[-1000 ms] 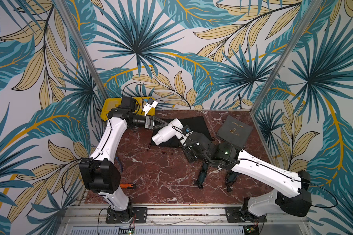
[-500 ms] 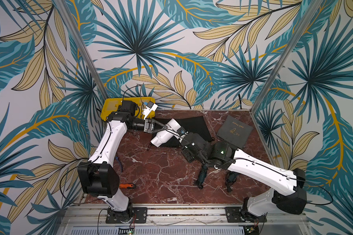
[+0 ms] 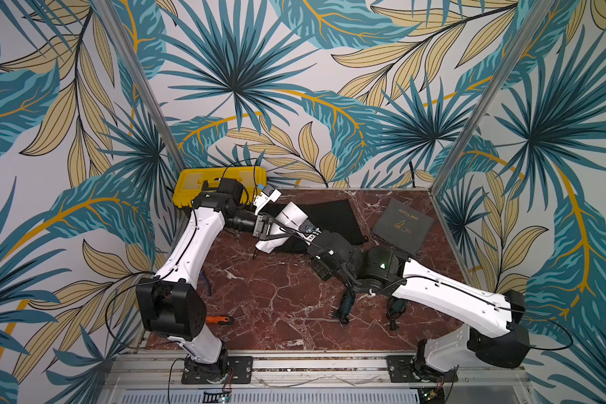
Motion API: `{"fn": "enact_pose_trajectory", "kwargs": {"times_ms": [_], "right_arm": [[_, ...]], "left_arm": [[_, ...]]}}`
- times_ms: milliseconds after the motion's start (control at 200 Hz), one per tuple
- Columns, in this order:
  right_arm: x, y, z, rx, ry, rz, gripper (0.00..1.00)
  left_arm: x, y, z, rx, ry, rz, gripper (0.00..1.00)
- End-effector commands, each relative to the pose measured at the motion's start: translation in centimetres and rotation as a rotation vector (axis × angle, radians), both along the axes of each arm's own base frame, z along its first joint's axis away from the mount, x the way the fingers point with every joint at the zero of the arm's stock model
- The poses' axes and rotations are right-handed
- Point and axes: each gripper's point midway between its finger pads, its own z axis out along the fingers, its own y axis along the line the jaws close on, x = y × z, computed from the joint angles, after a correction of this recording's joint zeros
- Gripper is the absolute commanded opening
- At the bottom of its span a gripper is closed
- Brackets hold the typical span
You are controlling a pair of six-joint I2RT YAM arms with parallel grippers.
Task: Pack away hair dryers
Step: Pick up the hair dryer from the center of the board.
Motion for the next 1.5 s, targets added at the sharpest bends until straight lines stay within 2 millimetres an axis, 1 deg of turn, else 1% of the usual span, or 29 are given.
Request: {"fn": "enact_pose_trajectory", "kwargs": {"times_ms": [0, 130, 165, 280, 340, 451, 486, 556, 751, 881, 1006, 1151, 1257, 1372, 1492], "right_arm": [[0.5, 0.3, 3.3, 0.083, -0.092, -0.026, 0.00], [0.5, 0.3, 3.8, 0.095, -0.104, -0.023, 0.00], [0.4, 0.4, 3.8, 0.098, -0.106, -0.020, 0.00], [0.5, 0.4, 3.9, 0.113, -0.115, -0.024, 0.00], [0.5, 0.5, 3.9, 0.127, -0.117, -0.025, 0.00], [0.5, 0.7, 4.1, 0.154, -0.116, -0.022, 0.00], [0.4, 0.8, 4.1, 0.164, -0.112, -0.021, 0.00], [0.3, 1.1, 4.2, 0.187, -0.100, -0.012, 0.00], [-0.9, 2.5, 4.8, 0.307, -0.026, 0.040, 0.00], [-2.3, 3.9, 5.6, 0.420, 0.056, 0.104, 0.00], [-3.9, 6.0, 6.3, 0.519, 0.151, 0.192, 0.00], [-5.3, 8.0, 6.5, 0.569, 0.252, 0.265, 0.00], [-5.7, 9.0, 6.6, 0.596, 0.287, 0.295, 0.00], [-6.0, 9.9, 7.4, 0.668, 0.333, 0.336, 0.00], [-6.4, 10.5, 8.4, 0.747, 0.384, 0.379, 0.00]], "left_arm": [[-1.3, -0.1, 0.6, -0.022, 0.002, -0.018, 0.82], [-2.2, -0.2, 1.0, -0.051, -0.002, -0.032, 0.82], [-2.4, -0.3, 1.1, -0.052, -0.007, -0.036, 0.78], [-2.8, -0.3, 1.0, -0.059, 0.005, -0.039, 0.57], [-3.1, -0.3, 1.3, -0.074, 0.011, -0.043, 0.47], [-3.5, -0.4, 1.8, -0.090, 0.005, -0.048, 0.27], [-3.5, -0.4, 2.0, -0.092, 0.003, -0.048, 0.19], [-3.5, -0.4, 2.4, -0.102, 0.002, -0.049, 0.00], [-3.2, -0.6, 3.8, -0.155, 0.049, -0.055, 0.00], [-3.4, -0.7, 4.7, -0.164, 0.012, -0.064, 0.00], [-3.4, -0.7, 4.4, -0.124, -0.041, -0.060, 0.00], [-3.7, -0.7, 3.8, -0.101, -0.060, -0.064, 0.00], [-4.0, -0.8, 3.4, -0.073, -0.093, -0.071, 0.00], [-4.4, -0.9, 3.4, -0.064, -0.125, -0.079, 0.00], [-4.2, -0.9, 3.5, -0.075, -0.129, -0.085, 0.00]]}}
